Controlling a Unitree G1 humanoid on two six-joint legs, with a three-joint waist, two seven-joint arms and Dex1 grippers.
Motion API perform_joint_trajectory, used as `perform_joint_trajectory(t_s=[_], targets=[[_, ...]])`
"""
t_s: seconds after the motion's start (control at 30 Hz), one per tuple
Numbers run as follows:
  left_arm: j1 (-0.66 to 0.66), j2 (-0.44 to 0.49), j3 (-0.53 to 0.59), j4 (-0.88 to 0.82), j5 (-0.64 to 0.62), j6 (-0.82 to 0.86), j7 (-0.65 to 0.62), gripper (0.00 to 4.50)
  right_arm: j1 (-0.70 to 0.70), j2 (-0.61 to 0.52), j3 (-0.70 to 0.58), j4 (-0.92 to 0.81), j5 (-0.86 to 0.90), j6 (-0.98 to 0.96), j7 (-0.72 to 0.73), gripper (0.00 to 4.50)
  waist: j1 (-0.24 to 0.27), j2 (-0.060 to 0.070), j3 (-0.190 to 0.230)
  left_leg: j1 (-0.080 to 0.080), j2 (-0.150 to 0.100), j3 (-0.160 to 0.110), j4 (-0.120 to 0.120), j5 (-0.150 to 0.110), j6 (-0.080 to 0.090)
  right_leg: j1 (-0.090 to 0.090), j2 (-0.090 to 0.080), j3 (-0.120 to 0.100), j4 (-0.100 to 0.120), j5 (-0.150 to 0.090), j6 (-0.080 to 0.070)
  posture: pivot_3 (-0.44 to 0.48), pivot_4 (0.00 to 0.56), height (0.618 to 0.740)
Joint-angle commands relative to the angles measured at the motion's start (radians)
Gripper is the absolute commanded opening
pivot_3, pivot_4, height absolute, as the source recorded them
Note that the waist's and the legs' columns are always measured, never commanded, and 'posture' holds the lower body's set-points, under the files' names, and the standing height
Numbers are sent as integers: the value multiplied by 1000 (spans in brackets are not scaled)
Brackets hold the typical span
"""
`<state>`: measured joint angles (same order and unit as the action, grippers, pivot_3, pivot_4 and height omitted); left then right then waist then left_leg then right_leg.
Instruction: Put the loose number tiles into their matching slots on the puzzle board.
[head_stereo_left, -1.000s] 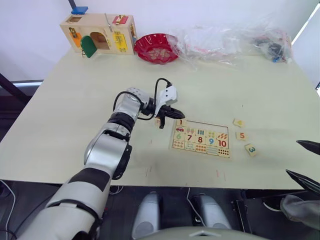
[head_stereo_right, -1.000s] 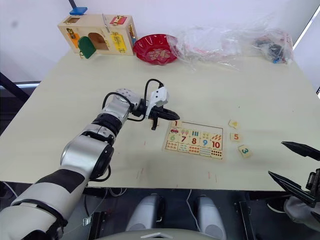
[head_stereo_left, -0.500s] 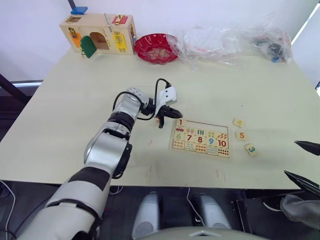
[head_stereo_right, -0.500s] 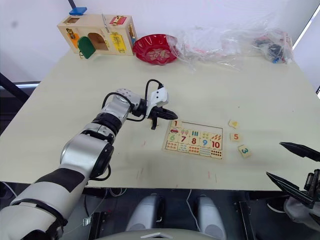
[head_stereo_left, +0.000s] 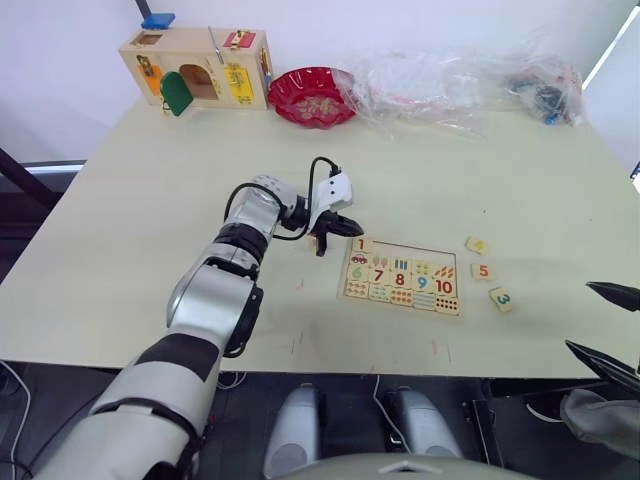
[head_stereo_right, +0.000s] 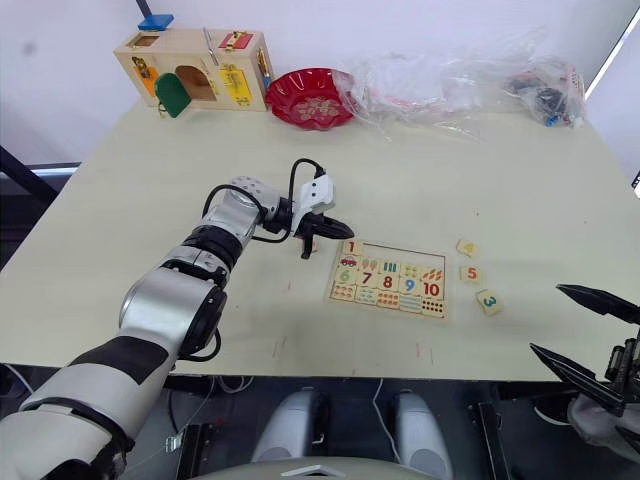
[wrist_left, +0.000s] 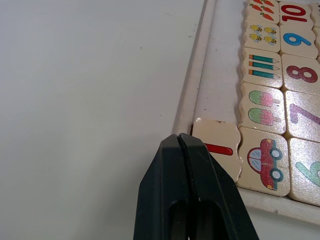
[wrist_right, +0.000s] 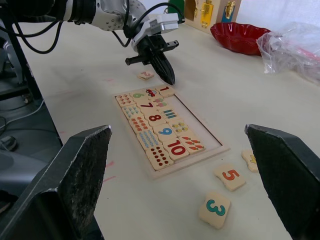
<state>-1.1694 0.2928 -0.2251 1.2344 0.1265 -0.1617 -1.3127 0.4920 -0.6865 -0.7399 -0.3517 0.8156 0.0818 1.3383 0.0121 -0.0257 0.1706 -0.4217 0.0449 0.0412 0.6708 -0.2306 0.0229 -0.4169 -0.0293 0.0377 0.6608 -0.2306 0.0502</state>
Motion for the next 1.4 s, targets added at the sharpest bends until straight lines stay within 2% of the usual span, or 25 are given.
perform_joint_trajectory(t_s=[0.03, 1.2, 1.4], targets=[[-11, 12, 15, -8, 2, -10, 3, 29, 2, -3, -10, -33, 15, 5, -9, 4500, 0, 0, 0, 0, 0, 0, 0, 0, 0, 0, 0, 0, 0, 0, 0, 0, 150, 740], [9, 6, 7, -20, 16, -12, -17, 29, 4, 1, 0, -39, 14, 5, -24, 4500, 0, 0, 0, 0, 0, 0, 0, 0, 0, 0, 0, 0, 0, 0, 0, 0, 150, 740], [23, 65, 124, -75, -101, 40, -49, 29, -14, 9, 15, -60, 34, 30, -70, 4500, -4, 0, 0, 0, 0, 0, 0, 0, 0, 0, 0, 0, 0, 0, 0, 0, 150, 740]])
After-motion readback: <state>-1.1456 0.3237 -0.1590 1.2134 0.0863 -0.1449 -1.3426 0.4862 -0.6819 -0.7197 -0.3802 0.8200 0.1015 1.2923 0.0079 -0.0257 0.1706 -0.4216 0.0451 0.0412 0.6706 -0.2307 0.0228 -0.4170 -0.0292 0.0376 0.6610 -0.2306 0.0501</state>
